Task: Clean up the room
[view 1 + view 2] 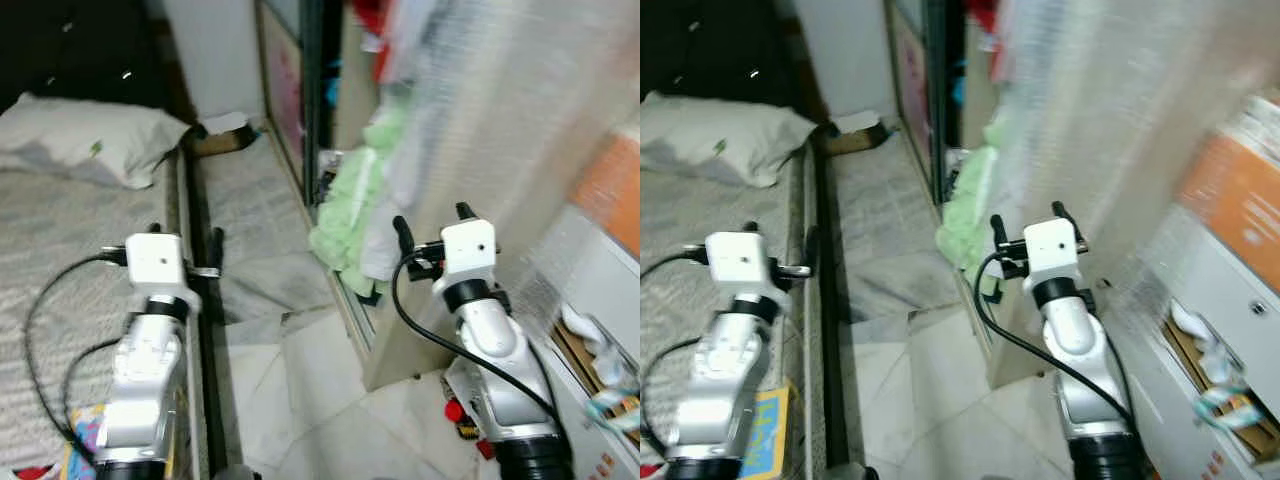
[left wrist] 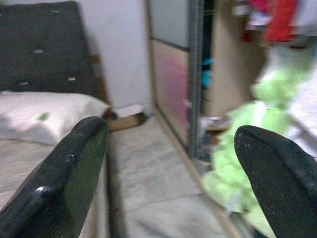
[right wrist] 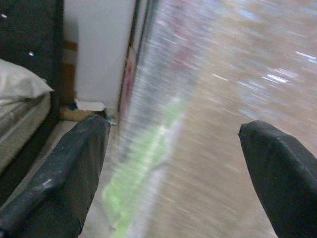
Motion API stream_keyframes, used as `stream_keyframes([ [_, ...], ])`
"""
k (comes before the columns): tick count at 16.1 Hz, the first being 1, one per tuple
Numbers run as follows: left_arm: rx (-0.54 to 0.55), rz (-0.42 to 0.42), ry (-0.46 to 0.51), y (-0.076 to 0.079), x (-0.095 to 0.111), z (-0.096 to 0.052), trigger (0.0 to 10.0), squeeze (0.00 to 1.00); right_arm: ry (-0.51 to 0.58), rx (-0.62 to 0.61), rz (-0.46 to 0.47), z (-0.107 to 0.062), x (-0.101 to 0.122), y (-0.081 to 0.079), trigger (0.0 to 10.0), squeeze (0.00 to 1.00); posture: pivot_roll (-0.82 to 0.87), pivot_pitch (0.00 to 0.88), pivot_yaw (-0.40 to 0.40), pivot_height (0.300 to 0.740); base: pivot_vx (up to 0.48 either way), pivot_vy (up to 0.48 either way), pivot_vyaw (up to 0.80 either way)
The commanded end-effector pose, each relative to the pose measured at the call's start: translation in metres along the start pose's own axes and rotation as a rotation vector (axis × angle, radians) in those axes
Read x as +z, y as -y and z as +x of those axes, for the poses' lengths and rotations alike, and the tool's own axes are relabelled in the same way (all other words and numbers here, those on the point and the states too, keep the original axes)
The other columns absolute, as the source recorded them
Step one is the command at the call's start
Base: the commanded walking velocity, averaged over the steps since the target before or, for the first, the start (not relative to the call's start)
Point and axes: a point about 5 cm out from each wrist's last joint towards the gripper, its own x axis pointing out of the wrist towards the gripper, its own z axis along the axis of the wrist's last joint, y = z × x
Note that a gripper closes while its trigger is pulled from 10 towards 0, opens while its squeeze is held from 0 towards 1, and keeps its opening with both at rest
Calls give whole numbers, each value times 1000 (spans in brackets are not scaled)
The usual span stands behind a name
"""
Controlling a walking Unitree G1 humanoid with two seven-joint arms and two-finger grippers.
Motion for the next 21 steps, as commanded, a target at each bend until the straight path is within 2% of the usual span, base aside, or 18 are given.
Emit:
stream_keyframes([
  [1,4,7,5,-4,0,0,10000,0,10,5,1,3,2,-1,10000,0,-21,0,-30,740,0,-345,0],
  [3,1,9,8,-3,0,0,10000,0,11,7,1,3,2,-2,10000,0,-21,0,-31,740,0,-306,0],
  [4,1,-15,13,-3,1,0,10000,0,11,7,0,4,2,-2,10000,0,-21,0,-31,740,0,0,0],
  [11,26,-15,6,-5,-1,3,10000,0,26,23,-11,4,4,-3,10000,0,-26,0,-29,740,0,0,0],
  [14,-19,-29,-1,-1,-1,4,10000,0,31,27,-15,4,4,-3,10000,0,-34,0,-23,740,0,0,740],
  [21,-30,-29,11,0,1,9,10000,0,44,32,-11,7,5,-5,10000,0,-32,0,-21,740,0,0,800],
])
